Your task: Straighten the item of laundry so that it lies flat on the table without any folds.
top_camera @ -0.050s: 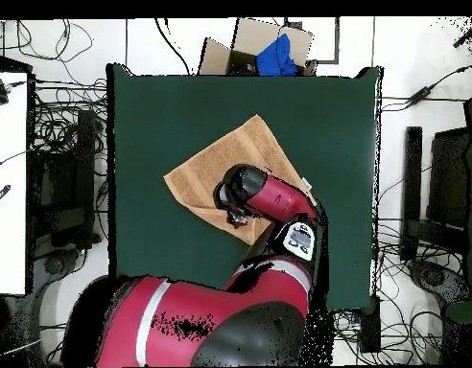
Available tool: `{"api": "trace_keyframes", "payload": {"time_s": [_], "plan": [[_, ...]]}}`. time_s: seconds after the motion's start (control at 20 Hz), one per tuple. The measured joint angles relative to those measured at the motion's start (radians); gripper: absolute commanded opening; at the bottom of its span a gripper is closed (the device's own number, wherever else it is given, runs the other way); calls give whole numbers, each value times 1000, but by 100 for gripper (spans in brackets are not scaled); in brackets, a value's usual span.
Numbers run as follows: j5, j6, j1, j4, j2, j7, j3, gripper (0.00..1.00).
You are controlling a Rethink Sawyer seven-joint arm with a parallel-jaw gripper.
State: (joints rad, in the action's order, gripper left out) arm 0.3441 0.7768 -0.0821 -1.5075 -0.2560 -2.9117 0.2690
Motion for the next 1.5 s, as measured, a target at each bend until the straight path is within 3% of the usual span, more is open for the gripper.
{"api": "trace_keyframes", "payload": {"time_s": [0.25,0.3,0.8,1.5], "plan": [[-49,0,-54,-33,-22,0,-41,100],[-64,0,-74,-41,-26,0,-52,0],[-82,0,-128,-80,-33,0,-86,0],[-77,0,-268,-245,-104,0,-269,0]]}}
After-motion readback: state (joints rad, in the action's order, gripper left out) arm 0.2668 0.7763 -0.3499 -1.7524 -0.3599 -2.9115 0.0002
